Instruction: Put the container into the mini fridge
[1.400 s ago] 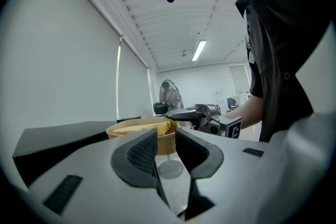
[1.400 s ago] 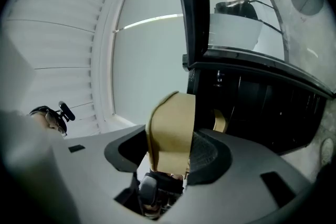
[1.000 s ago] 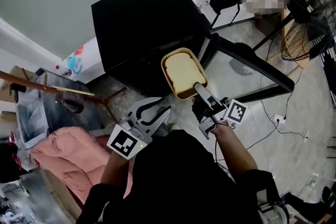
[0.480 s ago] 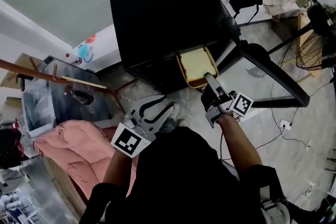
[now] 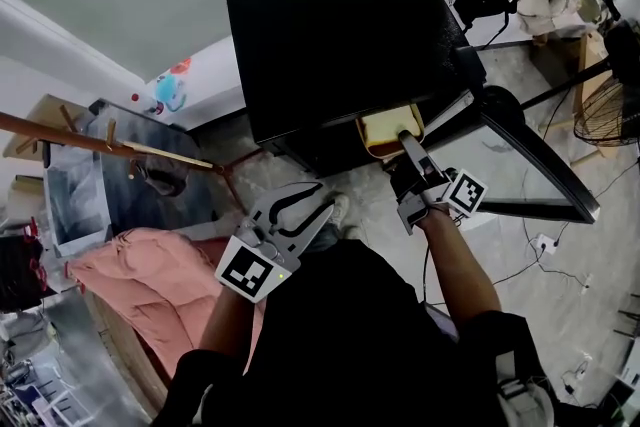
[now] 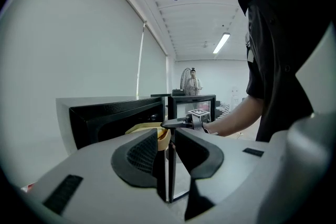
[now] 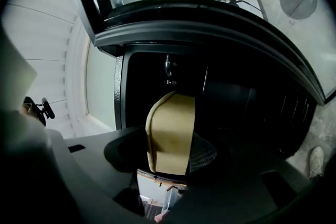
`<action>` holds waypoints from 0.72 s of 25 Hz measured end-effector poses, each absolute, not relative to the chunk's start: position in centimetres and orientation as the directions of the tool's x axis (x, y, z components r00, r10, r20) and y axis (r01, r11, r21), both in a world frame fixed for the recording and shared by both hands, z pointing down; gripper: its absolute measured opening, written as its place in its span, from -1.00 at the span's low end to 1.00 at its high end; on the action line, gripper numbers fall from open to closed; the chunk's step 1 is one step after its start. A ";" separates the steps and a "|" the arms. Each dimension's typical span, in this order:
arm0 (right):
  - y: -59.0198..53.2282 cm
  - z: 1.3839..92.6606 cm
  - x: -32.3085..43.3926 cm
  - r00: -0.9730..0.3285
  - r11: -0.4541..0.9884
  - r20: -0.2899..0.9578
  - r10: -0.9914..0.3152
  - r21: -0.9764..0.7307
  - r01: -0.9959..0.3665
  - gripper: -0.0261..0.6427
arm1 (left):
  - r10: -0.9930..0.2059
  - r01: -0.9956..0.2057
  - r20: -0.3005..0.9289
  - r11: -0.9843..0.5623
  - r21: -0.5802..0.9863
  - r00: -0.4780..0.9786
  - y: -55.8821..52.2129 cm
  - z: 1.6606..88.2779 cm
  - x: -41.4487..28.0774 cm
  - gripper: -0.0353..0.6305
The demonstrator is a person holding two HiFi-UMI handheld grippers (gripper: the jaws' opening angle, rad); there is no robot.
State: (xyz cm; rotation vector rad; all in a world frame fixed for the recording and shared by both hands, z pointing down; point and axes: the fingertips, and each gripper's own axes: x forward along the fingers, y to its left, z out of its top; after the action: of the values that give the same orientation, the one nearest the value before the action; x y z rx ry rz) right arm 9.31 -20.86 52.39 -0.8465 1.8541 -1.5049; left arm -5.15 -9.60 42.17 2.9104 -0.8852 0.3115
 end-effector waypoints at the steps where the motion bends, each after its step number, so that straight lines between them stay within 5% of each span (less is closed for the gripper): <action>1: -21.2 52.5 9.1 -0.617 0.152 -0.054 -0.785 -0.982 -0.108 -0.26 | -0.541 -0.558 0.218 -0.829 0.022 0.812 -9.8 42.2 -5.2 -0.55; 18: -26.6 54.1 8.0 -0.589 0.109 -0.042 -0.807 -0.991 -0.079 -0.26 | -0.550 -0.563 0.243 -0.826 -0.018 0.799 -11.6 42.4 -6.5 -0.54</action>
State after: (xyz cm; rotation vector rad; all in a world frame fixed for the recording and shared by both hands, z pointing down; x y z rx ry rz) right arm 8.03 -26.60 54.06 -0.8650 1.7823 -1.5331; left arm -6.50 -11.57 42.36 2.9275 -0.9072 0.3690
